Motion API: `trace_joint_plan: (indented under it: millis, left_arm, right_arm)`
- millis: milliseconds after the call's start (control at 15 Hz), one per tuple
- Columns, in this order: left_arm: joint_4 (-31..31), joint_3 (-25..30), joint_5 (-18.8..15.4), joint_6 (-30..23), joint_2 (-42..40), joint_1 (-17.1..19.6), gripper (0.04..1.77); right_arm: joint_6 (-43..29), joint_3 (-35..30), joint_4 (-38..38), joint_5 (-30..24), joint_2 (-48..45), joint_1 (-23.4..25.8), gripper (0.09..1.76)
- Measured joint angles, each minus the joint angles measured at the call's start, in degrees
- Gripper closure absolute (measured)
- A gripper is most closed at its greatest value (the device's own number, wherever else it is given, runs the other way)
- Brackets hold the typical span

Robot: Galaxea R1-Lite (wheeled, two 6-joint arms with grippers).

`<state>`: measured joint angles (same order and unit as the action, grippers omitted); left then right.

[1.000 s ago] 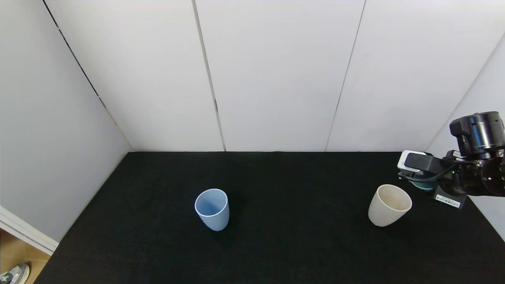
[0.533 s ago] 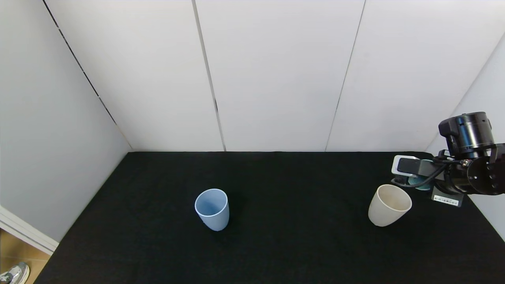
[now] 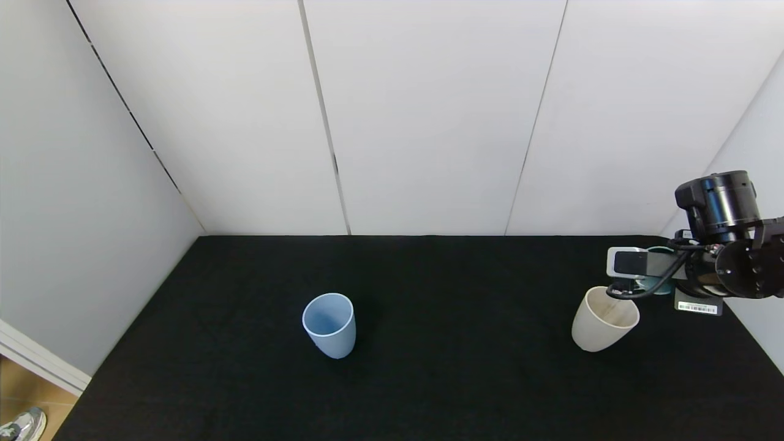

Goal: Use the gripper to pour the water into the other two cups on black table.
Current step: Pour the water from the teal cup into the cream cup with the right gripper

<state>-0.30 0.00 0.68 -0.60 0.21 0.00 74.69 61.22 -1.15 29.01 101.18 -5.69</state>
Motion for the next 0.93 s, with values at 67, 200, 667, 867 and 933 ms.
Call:
trace_joint_plan:
  millis: [67,200,667,867,933]
  left_arm:
    - [0.00,0.00,0.00,0.00,0.00,0.00,0.09]
    - [0.00,0.00,0.00,0.02,0.00,0.00,0.09]
    - [0.00,0.00,0.00,0.00,0.00,0.00,0.09]
    - [-0.05,0.00,-0.02,0.02,0.00,0.00,0.09]
    - [-0.05,0.00,0.00,0.02,0.00,0.00,0.09]
  right_arm:
    - [0.83,0.11,0.00,0.72,0.04,-0.32,0.65]
    - [1.51,0.16,0.07,2.01,0.22,-0.89,0.65]
    - [2.49,0.51,0.11,6.23,0.78,-3.56,0.65]
    - [3.56,0.52,0.21,6.38,0.80,-3.73,0.65]
    - [3.54,0.52,0.22,6.34,0.78,-3.75,0.65]
